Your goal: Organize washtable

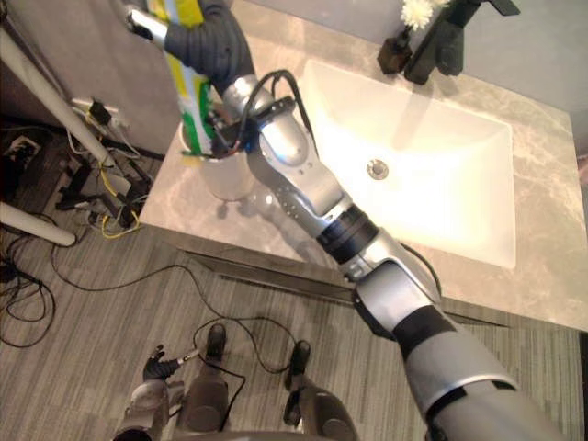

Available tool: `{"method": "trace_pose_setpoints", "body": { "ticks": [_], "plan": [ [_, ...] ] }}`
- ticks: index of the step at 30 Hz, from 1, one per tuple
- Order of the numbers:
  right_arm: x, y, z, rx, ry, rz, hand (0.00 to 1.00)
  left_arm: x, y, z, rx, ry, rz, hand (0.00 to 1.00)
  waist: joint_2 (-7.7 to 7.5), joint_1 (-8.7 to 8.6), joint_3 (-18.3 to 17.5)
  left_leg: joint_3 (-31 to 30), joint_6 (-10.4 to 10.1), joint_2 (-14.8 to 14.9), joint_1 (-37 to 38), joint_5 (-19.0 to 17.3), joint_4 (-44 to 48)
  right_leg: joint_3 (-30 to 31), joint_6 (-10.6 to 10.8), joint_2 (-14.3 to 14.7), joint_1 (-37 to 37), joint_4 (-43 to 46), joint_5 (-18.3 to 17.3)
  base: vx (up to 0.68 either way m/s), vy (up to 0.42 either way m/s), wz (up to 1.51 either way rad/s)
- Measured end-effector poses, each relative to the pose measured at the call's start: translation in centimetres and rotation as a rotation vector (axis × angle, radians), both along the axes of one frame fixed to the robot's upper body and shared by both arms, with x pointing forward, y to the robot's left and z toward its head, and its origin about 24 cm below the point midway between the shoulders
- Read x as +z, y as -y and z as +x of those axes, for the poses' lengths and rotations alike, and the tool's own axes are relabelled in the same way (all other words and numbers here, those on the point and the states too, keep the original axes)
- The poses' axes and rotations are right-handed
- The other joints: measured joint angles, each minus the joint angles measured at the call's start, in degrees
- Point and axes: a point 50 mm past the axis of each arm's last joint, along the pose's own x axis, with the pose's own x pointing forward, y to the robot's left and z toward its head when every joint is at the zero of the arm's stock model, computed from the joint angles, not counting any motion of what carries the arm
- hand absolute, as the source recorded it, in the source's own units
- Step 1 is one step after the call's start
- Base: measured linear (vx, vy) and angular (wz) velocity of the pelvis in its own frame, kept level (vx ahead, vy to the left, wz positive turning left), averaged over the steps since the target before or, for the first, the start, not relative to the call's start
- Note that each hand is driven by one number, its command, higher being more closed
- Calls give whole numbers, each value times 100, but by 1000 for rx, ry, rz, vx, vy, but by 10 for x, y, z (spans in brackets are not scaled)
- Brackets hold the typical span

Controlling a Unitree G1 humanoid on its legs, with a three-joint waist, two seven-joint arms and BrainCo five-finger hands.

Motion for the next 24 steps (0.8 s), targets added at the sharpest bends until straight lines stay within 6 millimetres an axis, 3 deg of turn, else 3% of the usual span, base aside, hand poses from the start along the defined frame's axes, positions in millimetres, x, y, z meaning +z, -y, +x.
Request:
{"method": "trace_pose_setpoints", "body": {
  "ticks": [9, 24],
  "plan": [
    [-8, -12, -3, 33, -24, -21, 100, 0, 0, 0, 1, -2, 2, 0, 47, 24, 31, -107, 0, -2, -25, 0, 0, -105, -14, -10, -21, 114, -89, -4, 2, 5],
    [-19, -12, 4, 14, -76, -25, 100, 0, 0, 1, -1, 2, 2, 0, 70, 19, 46, -162, -10, -2, -116, 8, 2, -170, -5, -35, -164, 314, -218, 1, 0, 1]
  ]
}}
